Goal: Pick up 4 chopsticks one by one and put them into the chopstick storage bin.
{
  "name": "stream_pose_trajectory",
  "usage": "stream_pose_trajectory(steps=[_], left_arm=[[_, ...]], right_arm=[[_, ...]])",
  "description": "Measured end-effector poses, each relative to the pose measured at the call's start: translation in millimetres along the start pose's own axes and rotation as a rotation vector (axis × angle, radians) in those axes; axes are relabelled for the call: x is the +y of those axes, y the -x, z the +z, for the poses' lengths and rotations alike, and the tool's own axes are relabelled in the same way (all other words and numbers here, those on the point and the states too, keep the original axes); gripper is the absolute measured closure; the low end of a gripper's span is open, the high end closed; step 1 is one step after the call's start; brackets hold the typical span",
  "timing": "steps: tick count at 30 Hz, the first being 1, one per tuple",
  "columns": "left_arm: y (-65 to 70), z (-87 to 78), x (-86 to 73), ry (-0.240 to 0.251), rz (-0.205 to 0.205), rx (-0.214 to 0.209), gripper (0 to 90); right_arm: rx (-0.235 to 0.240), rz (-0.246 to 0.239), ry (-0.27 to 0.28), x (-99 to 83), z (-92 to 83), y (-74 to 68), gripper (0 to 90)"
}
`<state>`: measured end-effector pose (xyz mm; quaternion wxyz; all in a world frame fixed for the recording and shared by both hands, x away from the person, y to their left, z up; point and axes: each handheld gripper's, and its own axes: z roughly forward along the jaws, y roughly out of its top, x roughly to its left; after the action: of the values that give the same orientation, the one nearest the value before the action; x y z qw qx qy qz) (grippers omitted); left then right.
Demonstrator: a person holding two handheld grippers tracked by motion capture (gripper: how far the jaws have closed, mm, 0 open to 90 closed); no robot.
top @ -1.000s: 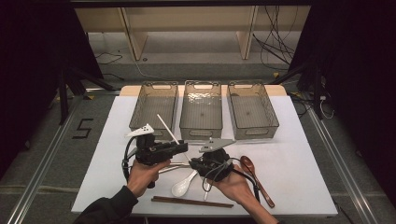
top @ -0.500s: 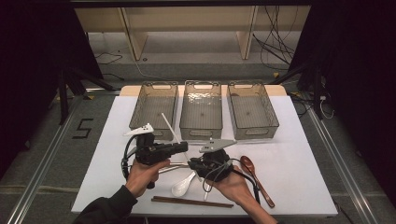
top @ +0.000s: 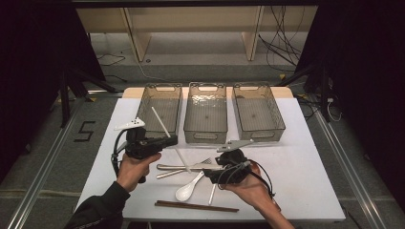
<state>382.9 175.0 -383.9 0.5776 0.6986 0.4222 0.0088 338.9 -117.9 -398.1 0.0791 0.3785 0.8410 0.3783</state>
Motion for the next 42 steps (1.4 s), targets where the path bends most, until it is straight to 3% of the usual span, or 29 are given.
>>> stream_pose_trajectory(steps=[4, 14, 19, 32, 38, 42], left_arm=[[-6.2, -6.7, 7.3, 0.01, -0.003, 0.023, 83.9], [-21.3, -16.0, 31.0, 0.049, -0.008, 0.078, 83.8], [-29.2, -18.4, 45.5, 0.056, 0.01, 0.121, 83.8], [-57.1, -16.0, 75.7, 0.089, -0.02, 0.198, 83.7], [-71.8, -8.8, 84.5, 0.085, -0.046, 0.239, 83.7], [-81.5, -5.5, 90.5, 0.087, -0.084, 0.253, 83.7]], right_arm=[[-0.062, 0.045, -0.049, -5.7, -0.9, 7.8, 33.1], [-0.089, 0.072, -0.09, -15.4, -2.5, 15.2, 29.6], [-0.083, 0.083, -0.092, -18.4, -5.3, 17.4, 29.6], [-0.069, 0.083, -0.076, -19.9, -8.8, 17.2, 28.1], [-0.063, 0.081, -0.072, -20.4, -10.2, 16.4, 27.3], [-0.059, 0.081, -0.068, -20.4, -10.7, 16.9, 27.3]])
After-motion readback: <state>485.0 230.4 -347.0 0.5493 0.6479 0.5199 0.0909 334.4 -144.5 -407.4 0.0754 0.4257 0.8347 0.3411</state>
